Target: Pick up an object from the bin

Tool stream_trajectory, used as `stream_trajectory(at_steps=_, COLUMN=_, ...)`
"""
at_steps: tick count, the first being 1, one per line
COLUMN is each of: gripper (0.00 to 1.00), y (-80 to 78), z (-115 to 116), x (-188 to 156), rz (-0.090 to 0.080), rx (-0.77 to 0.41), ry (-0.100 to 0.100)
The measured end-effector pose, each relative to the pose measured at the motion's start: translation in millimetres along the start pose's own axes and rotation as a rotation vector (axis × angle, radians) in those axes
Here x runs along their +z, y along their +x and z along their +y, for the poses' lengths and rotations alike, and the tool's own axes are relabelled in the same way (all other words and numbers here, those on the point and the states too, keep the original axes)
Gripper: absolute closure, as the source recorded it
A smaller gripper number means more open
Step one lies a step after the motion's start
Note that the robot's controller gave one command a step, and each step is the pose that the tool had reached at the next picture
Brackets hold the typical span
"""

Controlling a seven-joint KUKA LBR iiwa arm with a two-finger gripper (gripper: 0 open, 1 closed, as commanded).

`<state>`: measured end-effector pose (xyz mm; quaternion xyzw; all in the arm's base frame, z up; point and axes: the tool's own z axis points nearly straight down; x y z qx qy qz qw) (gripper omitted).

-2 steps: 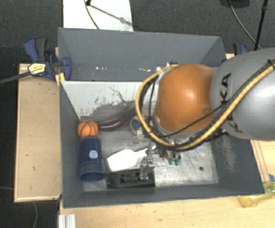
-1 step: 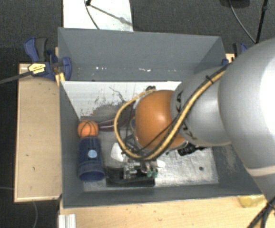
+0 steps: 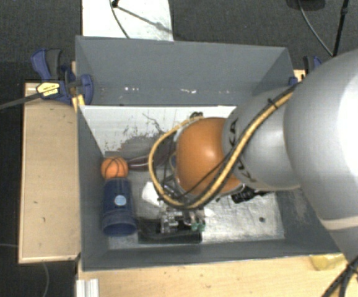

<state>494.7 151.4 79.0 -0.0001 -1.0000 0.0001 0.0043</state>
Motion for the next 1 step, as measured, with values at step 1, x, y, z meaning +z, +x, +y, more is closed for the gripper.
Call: stream_trajectory(at_steps=1, gripper=1.0, y=-7.4, z=4.4, x=-157.1, rz=-0.009, rx=-0.043, ry=0.0)
